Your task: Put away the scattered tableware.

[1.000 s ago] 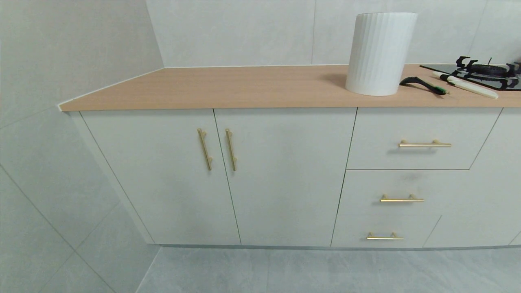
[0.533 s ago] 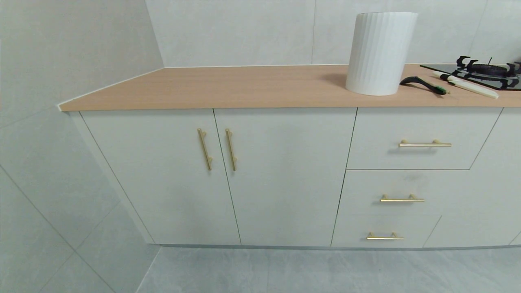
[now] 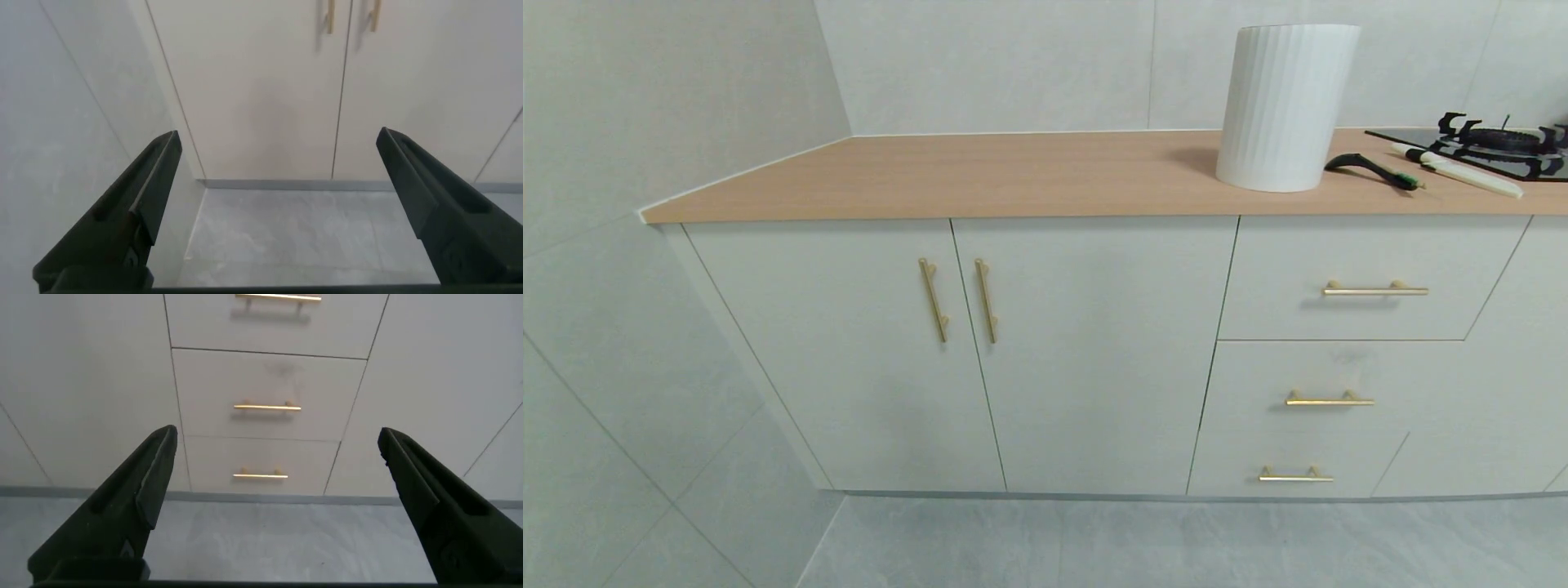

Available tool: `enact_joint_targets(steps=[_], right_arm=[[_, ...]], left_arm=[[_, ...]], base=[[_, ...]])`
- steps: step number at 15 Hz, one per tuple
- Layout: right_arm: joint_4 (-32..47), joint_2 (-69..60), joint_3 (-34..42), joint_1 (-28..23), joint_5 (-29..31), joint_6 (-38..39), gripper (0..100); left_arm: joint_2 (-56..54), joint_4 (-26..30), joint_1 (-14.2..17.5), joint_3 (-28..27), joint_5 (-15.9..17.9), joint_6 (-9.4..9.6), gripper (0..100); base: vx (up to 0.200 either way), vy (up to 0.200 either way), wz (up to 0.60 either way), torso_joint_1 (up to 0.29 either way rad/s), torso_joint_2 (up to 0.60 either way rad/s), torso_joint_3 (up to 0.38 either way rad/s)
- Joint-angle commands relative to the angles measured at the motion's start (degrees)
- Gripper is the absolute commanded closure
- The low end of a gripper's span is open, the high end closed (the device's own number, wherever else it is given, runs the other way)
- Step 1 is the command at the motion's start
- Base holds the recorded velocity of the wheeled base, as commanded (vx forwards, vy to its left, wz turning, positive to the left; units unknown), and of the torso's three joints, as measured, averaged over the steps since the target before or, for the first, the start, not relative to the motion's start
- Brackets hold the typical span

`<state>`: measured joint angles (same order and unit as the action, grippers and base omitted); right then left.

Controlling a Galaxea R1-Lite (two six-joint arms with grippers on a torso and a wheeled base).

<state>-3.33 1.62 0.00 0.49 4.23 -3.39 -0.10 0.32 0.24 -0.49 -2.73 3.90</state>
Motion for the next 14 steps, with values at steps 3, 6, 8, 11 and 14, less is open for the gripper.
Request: enact_joint_targets(steps=[3, 6, 8, 11, 14], right_arm=[[0.16, -1.53, 0.0, -0.22, 1.48, 4.62, 0], [3.59, -1.53, 0.0, -0.31, -1.24, 4.36, 0], [3.59, -1.53, -0.18, -0.31, -2.82, 2.16, 0], [3.33, -1.62, -0.09, -0.31, -3.35, 3.92, 0], [3.33, -1.62, -0.09, -0.31, -3.53, 4.09, 0]], left_arm=[[0.1, -0.05, 0.02, 0.31, -0.08, -0.65, 0], [0.1, -0.14, 0.02, 0.31, -0.08, -2.06, 0], [0.1, -0.14, 0.02, 0.31, -0.08, -1.97, 0], [0.1, -0.14, 0.02, 0.31, -0.08, -1.88, 0], [0.1, -0.14, 0.02, 0.31, -0.08, -1.7, 0]], base=[[0.0, 0.0, 0.0, 0.0, 0.0, 0.0], [0.0, 0.0, 0.0, 0.0, 0.0, 0.0], [0.0, 0.0, 0.0, 0.0, 0.0, 0.0], [0.0, 0.0, 0.0, 0.0, 0.0, 0.0], [0.0, 0.0, 0.0, 0.0, 0.0, 0.0]])
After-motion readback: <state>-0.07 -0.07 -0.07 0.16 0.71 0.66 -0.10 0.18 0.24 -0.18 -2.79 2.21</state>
